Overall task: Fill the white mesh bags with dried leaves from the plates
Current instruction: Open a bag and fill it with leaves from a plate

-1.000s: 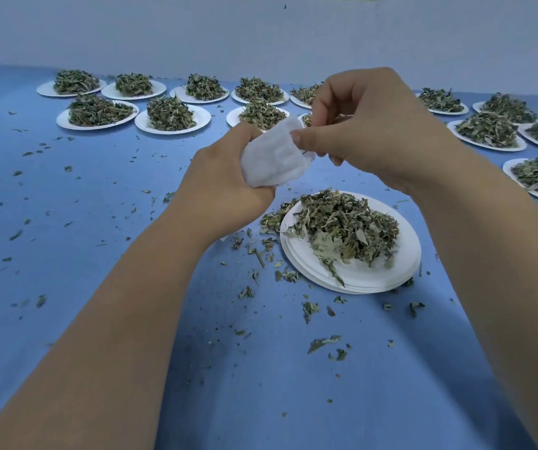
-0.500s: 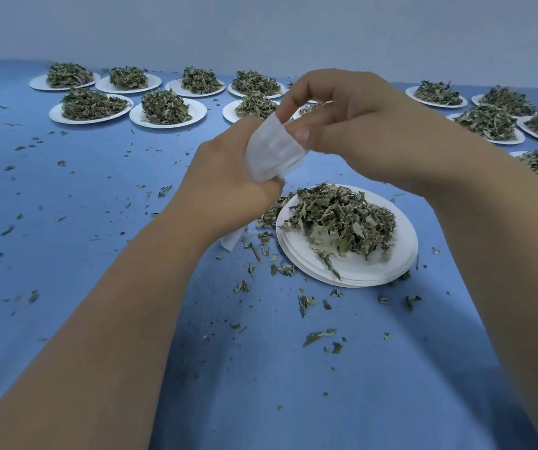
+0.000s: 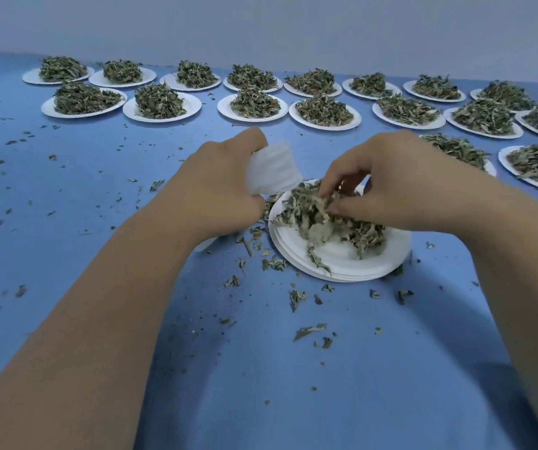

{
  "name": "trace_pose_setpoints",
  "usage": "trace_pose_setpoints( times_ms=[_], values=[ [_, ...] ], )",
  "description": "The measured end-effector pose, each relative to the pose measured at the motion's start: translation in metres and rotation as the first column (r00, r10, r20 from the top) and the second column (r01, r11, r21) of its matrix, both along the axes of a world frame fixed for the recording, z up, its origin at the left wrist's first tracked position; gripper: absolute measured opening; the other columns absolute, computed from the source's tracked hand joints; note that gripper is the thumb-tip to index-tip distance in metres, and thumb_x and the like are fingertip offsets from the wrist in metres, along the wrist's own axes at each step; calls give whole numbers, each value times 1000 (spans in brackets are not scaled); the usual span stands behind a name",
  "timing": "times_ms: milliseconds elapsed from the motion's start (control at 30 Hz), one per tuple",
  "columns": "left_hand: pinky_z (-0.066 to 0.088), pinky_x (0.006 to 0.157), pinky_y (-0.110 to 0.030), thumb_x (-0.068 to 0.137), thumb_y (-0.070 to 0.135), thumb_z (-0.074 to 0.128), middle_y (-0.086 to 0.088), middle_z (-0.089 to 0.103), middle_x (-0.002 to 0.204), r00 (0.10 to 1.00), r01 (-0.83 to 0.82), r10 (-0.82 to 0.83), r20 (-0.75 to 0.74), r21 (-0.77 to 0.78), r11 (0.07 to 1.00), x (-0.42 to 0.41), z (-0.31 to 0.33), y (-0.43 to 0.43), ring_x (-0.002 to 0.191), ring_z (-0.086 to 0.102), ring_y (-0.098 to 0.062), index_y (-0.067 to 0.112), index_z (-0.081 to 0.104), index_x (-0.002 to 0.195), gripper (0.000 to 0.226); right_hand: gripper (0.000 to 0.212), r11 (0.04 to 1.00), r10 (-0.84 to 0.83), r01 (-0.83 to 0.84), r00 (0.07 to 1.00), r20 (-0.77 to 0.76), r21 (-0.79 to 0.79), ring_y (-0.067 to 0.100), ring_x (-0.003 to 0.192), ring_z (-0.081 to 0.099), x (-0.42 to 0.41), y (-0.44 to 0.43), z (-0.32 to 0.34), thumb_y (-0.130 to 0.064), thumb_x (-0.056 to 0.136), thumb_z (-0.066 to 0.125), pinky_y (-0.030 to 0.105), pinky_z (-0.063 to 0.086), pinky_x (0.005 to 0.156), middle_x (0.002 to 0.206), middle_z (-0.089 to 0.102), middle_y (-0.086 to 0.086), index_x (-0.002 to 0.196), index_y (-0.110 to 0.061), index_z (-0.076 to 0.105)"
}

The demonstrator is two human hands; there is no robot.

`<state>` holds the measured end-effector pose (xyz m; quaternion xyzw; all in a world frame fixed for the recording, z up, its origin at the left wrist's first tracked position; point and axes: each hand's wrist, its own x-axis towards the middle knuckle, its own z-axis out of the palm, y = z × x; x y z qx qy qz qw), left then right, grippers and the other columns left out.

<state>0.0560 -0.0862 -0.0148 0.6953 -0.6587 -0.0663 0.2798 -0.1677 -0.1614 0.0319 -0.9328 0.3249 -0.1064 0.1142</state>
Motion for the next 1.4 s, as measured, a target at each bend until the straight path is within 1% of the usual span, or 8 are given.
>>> trace_pose_setpoints(
  times_ms=[233, 633, 733, 900, 1000, 1067, 1267, 1400],
  values=[
    [54, 64, -46, 77, 22, 66, -6, 58, 88, 998, 33, -32, 53, -26, 999, -3, 0, 1, 74, 57, -31, 35, 44, 107, 39, 11, 990, -38, 66, 975, 221, -121, -26, 68, 55, -8, 0, 19, -22, 84, 76, -6, 37, 63, 77, 67, -25, 92, -29, 78],
    [34, 51, -33, 71, 39, 59, 4, 45, 64, 988, 91, -74, 138, -120, 989, -19, -8, -5, 59, 46, -17, 29, 35, 74, 26, 22, 995, 27, -4, 972, 235, -99, -11, 84, 61, 24, 16, 5, -13, 82, 68, -2, 40, 66, 80, 70, -20, 94, -28, 78],
    [43, 53, -39, 75, 42, 58, 3, 46, 64, 982, 85, -59, 178, -141, 986, -24, -12, -12, 61, 50, -23, 28, 35, 72, 27, 17, 999, -11, 25, 951, 310, -41, -3, 76, 66, 24, 16, 4, -14, 78, 69, 3, 45, 67, 81, 70, -17, 91, -25, 70],
    [28, 47, -30, 70, 41, 43, 3, 34, 57, 966, 80, -29, 258, -188, 979, -26, -11, -14, 50, 35, -17, 29, 28, 66, 19, 8, 995, -52, 19, 938, 343, 98, -3, 61, 65, 19, 14, 4, -19, 78, 76, 11, 47, 54, 65, 71, -14, 75, -26, 76],
    [21, 46, -29, 72, 34, 42, 4, 31, 55, 969, 44, 10, 245, -213, 976, -27, -11, -12, 47, 33, -16, 27, 25, 65, 19, 20, 900, -8, -172, 912, 411, 399, 1, 83, 73, 11, 14, 3, -3, 85, 75, 15, 56, 73, 85, 78, -9, 93, -21, 79],
    [18, 48, -28, 69, 29, 46, 4, 26, 55, 981, 20, 22, 193, -213, 977, -29, -10, -12, 48, 25, -14, 25, 23, 65, 23, 30, 846, -23, -234, 882, 471, 480, 6, 95, 74, 8, 14, -2, 12, 85, 69, 18, 57, 81, 96, 78, -3, 101, -13, 76],
    [14, 51, -30, 67, 26, 46, 2, 17, 58, 987, 45, -6, 163, -236, 971, -36, -7, -12, 54, 14, -14, 23, 19, 65, 27, 16, 959, -54, -120, 813, 580, 256, 7, 73, 73, 21, 13, -14, 8, 77, 78, 17, 57, 71, 83, 74, 2, 86, -1, 69],
    [18, 50, -30, 68, 22, 53, 0, 24, 57, 998, 56, -47, 47, -208, 977, -37, -7, -14, 55, 20, -15, 20, 31, 66, 22, 13, 1000, -9, 4, 847, 531, 10, -3, 72, 59, 28, 18, -19, -7, 73, 72, 13, 42, 66, 80, 67, -11, 81, -14, 66]
  ],
)
